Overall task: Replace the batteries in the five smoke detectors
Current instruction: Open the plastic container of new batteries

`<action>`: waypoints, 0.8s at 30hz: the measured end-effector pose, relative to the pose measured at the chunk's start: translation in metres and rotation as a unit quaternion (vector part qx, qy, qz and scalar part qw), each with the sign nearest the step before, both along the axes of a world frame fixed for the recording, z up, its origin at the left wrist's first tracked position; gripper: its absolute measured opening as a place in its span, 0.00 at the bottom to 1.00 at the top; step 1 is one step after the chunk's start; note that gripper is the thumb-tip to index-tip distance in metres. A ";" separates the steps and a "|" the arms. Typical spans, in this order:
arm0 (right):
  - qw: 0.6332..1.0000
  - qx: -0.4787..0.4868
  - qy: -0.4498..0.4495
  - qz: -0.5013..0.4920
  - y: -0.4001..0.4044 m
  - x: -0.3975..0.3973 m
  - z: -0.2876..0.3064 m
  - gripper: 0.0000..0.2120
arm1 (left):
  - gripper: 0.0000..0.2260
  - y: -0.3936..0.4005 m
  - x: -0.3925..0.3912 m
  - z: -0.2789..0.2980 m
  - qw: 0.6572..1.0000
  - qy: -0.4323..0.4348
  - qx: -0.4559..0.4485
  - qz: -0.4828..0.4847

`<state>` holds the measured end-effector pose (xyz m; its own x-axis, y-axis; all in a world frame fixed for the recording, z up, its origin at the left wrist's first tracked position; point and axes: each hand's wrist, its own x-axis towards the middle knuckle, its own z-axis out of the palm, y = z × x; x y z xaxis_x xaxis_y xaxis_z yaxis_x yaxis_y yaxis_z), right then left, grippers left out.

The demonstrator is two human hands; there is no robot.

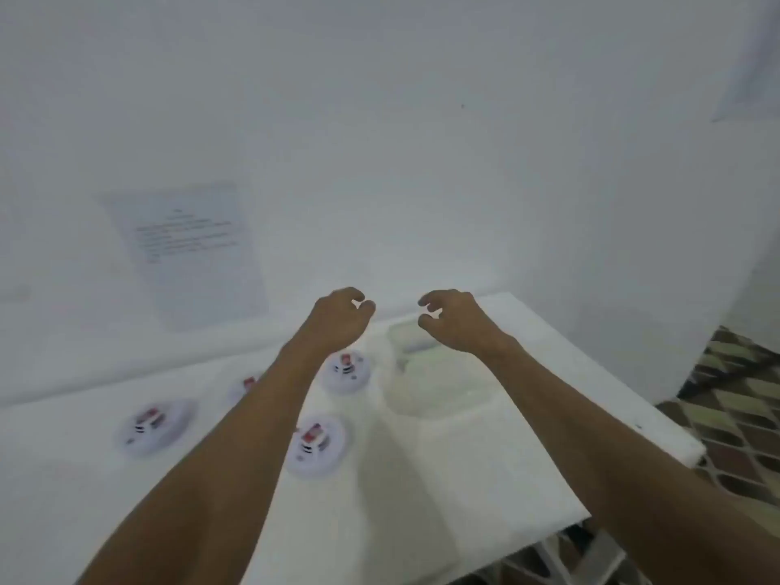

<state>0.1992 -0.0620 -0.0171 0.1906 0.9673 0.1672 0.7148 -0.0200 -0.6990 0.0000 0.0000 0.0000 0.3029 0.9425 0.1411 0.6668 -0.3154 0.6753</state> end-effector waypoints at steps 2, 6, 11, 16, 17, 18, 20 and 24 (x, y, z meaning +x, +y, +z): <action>1.000 0.001 -0.001 -0.012 -0.009 0.035 -0.016 0.16 | 0.19 -0.005 0.037 -0.027 1.000 -0.005 -0.022 0.010; 0.999 -0.022 -0.026 -0.008 -0.013 0.104 -0.065 0.18 | 0.19 -0.027 0.101 -0.095 0.997 0.007 -0.060 0.044; 0.999 -0.034 -0.001 0.042 -0.005 0.144 -0.110 0.19 | 0.22 -0.042 0.131 -0.142 0.986 -0.020 -0.075 0.149; 0.992 -0.054 0.093 0.072 0.006 0.147 -0.128 0.22 | 0.23 -0.053 0.146 -0.158 0.977 -0.056 -0.074 0.193; 0.991 -0.054 0.098 0.079 0.007 0.146 -0.132 0.21 | 0.22 -0.055 0.148 -0.159 0.975 -0.059 -0.066 0.203; 0.990 -0.053 0.099 0.086 0.007 0.144 -0.136 0.21 | 0.22 -0.056 0.151 -0.160 0.974 -0.061 -0.059 0.211; 0.989 -0.051 0.100 0.092 0.003 0.144 -0.145 0.21 | 0.21 -0.061 0.154 -0.164 0.973 -0.068 -0.050 0.214; 0.985 -0.064 0.131 0.089 -0.012 0.151 -0.158 0.21 | 0.21 -0.075 0.156 -0.176 0.974 -0.090 -0.058 0.199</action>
